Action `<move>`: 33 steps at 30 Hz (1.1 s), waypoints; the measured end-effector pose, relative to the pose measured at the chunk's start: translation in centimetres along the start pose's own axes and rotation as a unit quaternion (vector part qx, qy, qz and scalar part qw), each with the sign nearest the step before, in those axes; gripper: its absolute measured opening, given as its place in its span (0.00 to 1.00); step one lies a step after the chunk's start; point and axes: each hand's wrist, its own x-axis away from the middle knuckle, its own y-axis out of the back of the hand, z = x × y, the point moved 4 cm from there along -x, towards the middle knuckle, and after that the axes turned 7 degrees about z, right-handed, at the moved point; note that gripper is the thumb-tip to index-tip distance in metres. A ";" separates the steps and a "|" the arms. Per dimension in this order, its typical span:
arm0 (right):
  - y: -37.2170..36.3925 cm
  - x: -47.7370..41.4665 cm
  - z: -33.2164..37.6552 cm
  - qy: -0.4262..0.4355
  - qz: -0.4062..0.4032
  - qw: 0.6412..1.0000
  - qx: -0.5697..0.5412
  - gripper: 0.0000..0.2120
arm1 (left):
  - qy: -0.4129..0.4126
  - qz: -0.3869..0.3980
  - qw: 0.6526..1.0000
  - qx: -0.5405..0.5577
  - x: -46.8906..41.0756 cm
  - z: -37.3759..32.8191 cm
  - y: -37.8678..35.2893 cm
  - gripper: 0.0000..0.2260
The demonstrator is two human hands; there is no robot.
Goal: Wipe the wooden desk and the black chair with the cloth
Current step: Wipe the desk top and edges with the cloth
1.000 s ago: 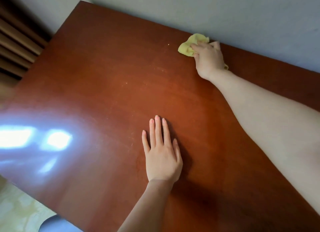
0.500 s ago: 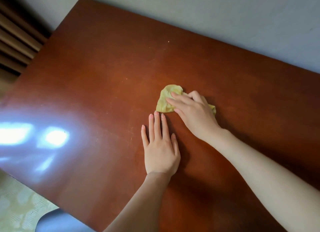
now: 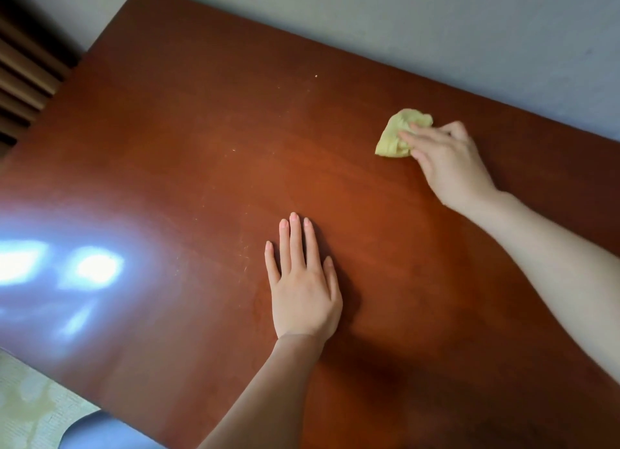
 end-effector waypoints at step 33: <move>-3.8 8.1 13.9 0.001 0.118 0.986 -0.115 0.17 | 0.000 -0.004 0.960 0.281 2.8 2.8 4.3 0.13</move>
